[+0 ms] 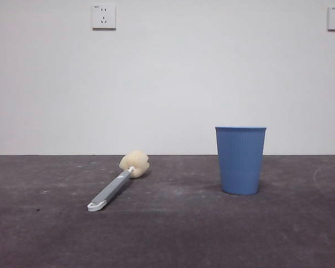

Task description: Pick up the cup brush,pick up the cup,insert the brush into the cup,clean the cup,put the cup brush back,put the cup back to the fixed position on the table

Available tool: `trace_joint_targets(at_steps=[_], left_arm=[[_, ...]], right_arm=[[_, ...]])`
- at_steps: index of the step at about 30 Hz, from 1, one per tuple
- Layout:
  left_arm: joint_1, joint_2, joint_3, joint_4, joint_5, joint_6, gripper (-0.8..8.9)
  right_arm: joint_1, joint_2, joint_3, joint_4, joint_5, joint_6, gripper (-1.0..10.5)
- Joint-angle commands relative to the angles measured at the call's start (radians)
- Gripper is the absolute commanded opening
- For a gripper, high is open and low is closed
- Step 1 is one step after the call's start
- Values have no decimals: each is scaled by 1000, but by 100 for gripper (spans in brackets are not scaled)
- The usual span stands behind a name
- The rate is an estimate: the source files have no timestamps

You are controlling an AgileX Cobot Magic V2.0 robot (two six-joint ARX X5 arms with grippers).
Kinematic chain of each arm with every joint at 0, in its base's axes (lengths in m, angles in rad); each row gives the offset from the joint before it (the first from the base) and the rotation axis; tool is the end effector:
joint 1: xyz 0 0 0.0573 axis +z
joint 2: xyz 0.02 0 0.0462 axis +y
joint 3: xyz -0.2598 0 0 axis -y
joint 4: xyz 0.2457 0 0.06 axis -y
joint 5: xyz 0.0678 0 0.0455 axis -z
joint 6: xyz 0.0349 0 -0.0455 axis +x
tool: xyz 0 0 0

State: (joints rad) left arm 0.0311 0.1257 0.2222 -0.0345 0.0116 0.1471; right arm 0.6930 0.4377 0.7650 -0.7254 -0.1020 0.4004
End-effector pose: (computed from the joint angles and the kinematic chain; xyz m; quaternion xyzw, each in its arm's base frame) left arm 0.1035 0.0028 0.2258 0.0741 -0.0302 0.0120 0.9967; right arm 0.0689 0.0619 0.3097 0.1233 0.2609 0.3343 0.8972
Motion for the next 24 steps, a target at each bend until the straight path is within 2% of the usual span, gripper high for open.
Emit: trace_joint_targets(at_steps=[1,6,10,13,17,20,24], left_arm=[[3,-35,-69,18,23,8,-3],[3,-100,-156,6,24,2,-3],[3,-124,-198,-5,25,-38,-3],[3,-124,-215,-26,64,-74,-3],[3,-124,-219,-122,105,-105,-3],[2,-124,-218,-134,108,-177,-3],[4,-124,-218,-139,101,-180,-3]], right_arm=[[2,-2,-4,5,3,-6,1],[2,-2,-4,5,3,-6,1],[2,-2,-4,5,3,-6,1],[2,-2,-4,5,3,-6,1],[2,-2,-4,5,3,-6,1],[2,-2,-4,5,3,-6,1],[2,-2,-4,4,3,-6,1]])
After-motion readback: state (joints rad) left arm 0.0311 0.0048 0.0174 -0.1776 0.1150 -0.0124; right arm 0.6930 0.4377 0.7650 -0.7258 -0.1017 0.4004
